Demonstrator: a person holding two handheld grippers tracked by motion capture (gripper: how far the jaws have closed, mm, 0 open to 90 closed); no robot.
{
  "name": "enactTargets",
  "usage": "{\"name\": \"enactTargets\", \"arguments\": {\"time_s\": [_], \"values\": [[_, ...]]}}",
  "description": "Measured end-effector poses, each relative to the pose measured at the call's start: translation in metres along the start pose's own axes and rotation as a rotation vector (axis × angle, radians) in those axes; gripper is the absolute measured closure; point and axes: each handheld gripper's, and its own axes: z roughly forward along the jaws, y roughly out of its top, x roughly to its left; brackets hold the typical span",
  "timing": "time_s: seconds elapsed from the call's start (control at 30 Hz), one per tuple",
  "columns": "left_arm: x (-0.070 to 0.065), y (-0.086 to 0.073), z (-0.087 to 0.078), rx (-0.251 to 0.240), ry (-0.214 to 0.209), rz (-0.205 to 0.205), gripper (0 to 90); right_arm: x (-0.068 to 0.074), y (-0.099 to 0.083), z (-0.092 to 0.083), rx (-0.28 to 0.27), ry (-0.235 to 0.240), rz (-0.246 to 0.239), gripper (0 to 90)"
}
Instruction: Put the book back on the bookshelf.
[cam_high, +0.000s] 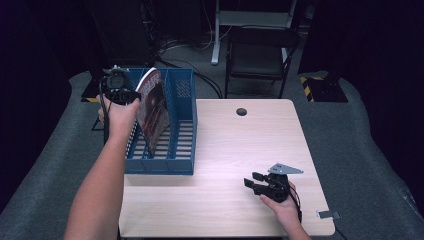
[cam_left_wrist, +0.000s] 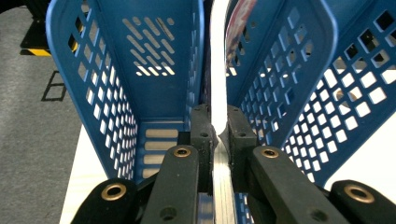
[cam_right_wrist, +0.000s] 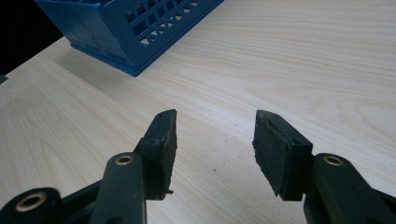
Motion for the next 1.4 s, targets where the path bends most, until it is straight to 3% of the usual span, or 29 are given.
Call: {"name": "enactTargets", "arguments": {"time_s": [0.27, 0.47, 0.73, 1.4], "values": [[0.002, -0.011, 0.007, -0.024, 0.004, -0.015, 84.2, 0.000, 0.000, 0.001, -0.003, -0.001, -0.010, 49.1], [0.002, -0.012, 0.007, -0.036, -0.005, 0.002, 82.8, 0.001, 0.000, 0.000, -0.003, -0.002, -0.005, 49.1], [0.002, -0.016, 0.011, 0.001, -0.018, 0.003, 74.3, 0.001, 0.000, 0.002, 0.005, 0.002, 0.000, 49.1], [0.001, -0.018, 0.013, 0.003, -0.041, 0.037, 55.6, 0.000, -0.001, 0.004, 0.013, 0.001, -0.015, 49.1]]}}
